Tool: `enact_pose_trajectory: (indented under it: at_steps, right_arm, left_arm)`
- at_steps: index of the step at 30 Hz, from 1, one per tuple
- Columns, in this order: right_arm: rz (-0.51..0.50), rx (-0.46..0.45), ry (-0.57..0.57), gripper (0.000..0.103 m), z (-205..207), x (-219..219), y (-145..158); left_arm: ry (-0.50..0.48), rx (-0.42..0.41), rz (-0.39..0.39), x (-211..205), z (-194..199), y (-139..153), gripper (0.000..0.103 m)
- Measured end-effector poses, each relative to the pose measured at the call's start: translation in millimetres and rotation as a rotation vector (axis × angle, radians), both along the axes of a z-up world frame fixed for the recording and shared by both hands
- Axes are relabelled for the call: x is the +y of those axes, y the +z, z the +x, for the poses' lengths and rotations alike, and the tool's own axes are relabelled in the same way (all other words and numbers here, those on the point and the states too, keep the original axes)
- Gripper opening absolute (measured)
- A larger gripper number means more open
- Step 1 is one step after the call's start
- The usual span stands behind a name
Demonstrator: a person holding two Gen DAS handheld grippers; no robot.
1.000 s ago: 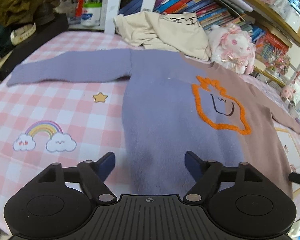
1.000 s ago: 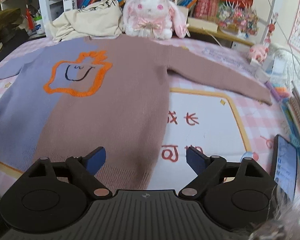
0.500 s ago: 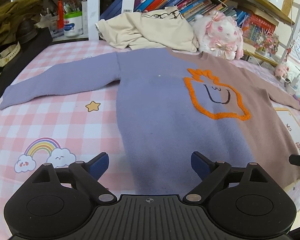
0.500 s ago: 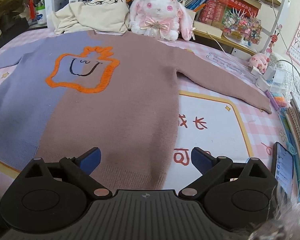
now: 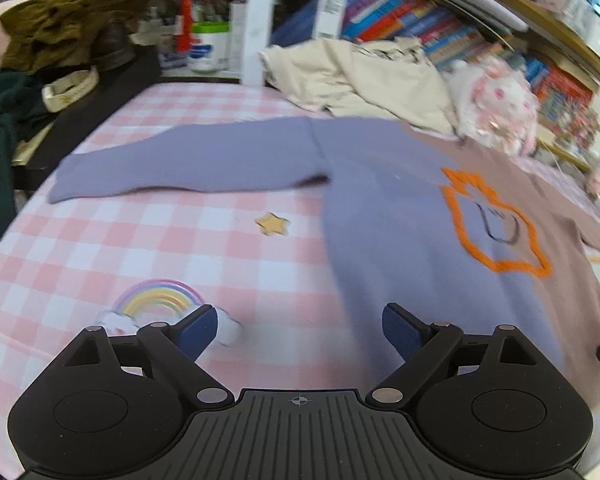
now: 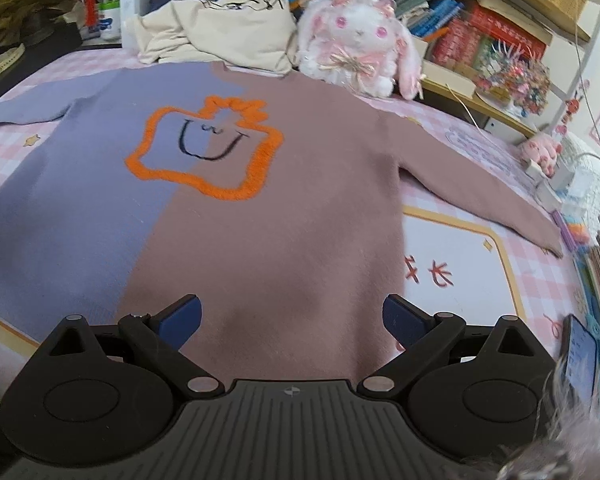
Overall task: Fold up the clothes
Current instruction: 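Move the left gripper to the lavender sleeve cuff and grasp it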
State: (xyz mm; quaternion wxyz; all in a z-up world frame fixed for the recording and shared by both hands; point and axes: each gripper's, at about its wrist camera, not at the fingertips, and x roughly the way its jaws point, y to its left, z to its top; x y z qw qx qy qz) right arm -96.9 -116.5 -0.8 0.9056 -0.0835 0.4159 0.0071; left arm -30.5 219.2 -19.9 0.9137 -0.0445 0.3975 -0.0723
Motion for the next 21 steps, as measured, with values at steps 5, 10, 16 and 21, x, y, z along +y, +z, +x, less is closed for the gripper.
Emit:
enact_pose_trajectory:
  at_steps: [5,10,16,21]
  right_arm:
    - [0.002,-0.034,0.025,0.098,6.3,10.1,5.5]
    - [-0.023,-0.096,0.043,0.098,12.0,20.6,10.3]
    - [-0.023,-0.096,0.067,0.102,21.6,25.9,10.4]
    - [0.005,-0.073,0.07,0.102,35.3,32.7,10.8]
  left_arm:
    - [0.071,-0.074,0.017,22.0,5.0,2.1,0.092]
    - [0.177,-0.16,0.044,44.1,8.6,3.8,0.092]
    - [0.267,-0.135,-0.011,73.3,28.8,1.8,0.092]
    - [0.371,-0.114,-0.127,103.4,45.6,-5.8,0.092]
